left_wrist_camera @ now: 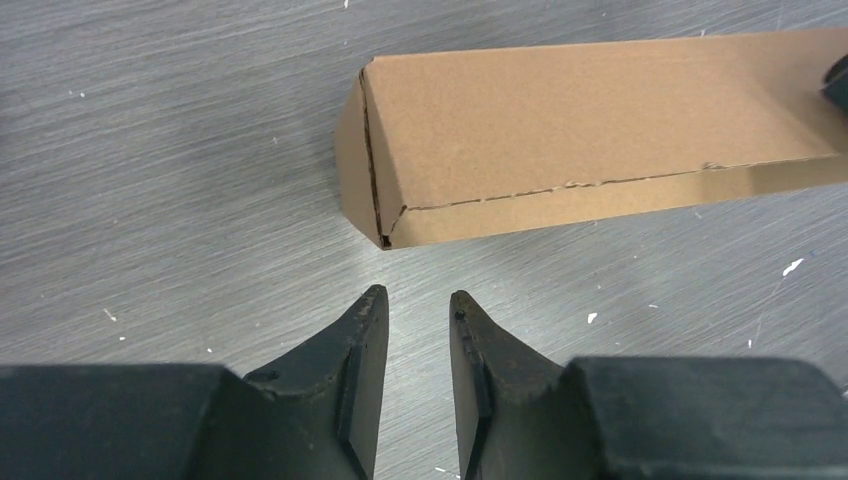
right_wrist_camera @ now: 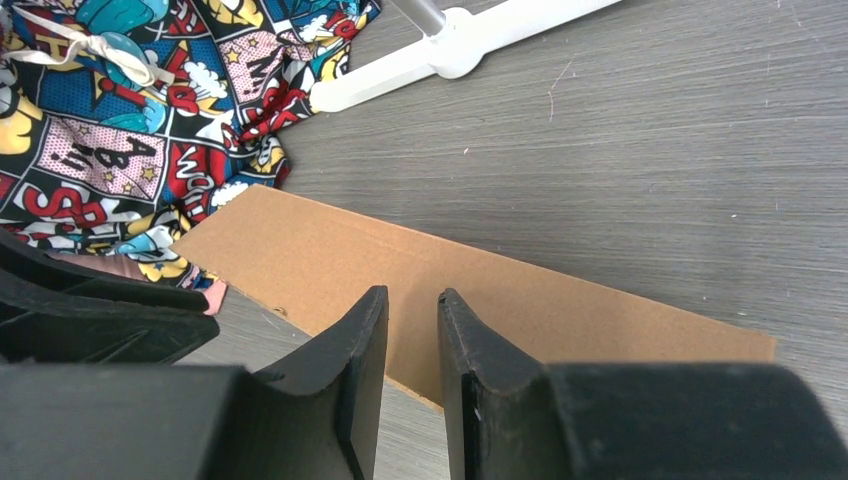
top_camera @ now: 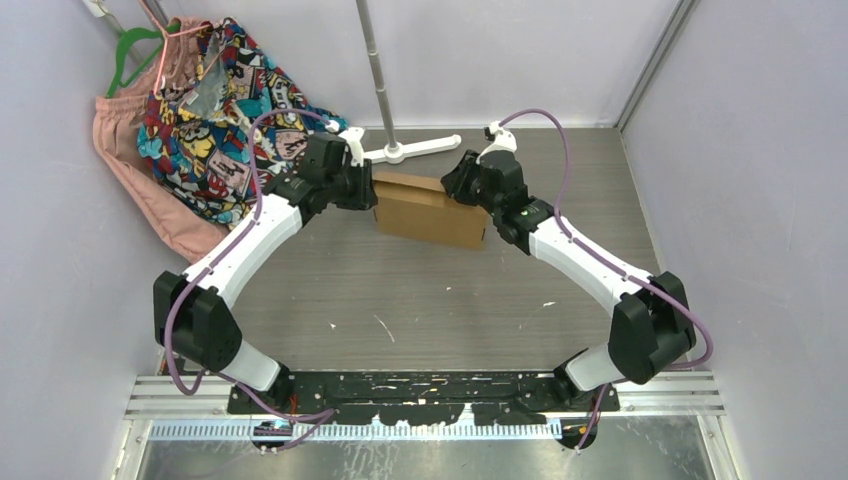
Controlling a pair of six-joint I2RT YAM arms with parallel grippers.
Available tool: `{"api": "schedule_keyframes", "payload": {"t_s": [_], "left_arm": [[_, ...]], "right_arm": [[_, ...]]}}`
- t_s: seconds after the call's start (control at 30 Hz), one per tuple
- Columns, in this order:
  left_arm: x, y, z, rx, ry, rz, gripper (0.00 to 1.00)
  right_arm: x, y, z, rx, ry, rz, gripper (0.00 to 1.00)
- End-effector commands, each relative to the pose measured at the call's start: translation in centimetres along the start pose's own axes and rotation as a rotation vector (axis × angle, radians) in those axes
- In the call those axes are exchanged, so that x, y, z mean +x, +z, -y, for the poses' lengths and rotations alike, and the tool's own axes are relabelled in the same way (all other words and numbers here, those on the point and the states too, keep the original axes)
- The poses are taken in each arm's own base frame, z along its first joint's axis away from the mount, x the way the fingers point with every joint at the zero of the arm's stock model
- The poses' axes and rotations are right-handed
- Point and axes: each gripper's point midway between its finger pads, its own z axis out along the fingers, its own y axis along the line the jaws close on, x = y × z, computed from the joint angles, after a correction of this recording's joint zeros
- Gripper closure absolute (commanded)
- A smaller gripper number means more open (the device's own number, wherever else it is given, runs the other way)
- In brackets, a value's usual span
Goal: Fold the paper box
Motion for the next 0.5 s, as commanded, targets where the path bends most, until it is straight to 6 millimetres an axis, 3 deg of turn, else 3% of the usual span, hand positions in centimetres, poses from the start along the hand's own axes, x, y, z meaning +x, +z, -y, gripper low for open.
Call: {"api": "schedule_keyframes", "payload": {"t_s": [0.0,0.27,0.47], "left_arm": [[-3.1,-2.4,1.8,0.056,0.009,0.084,0.7],[-5.5,-6.2,3.4,0.11,-0.021,0.171,0.67],[-7.0,-6.9,3.6,0.106,-0.037,0.22,0.66]], "right_arm": [[2.0,0.7,1.4,0.049,-0.023,-0.054,0.69],[3.8,0.9,2.8,0.058,-0.025,-0.057,0.69],[4.3,0.8,3.1,0.059,-0.026,-0.061,0.69]]}}
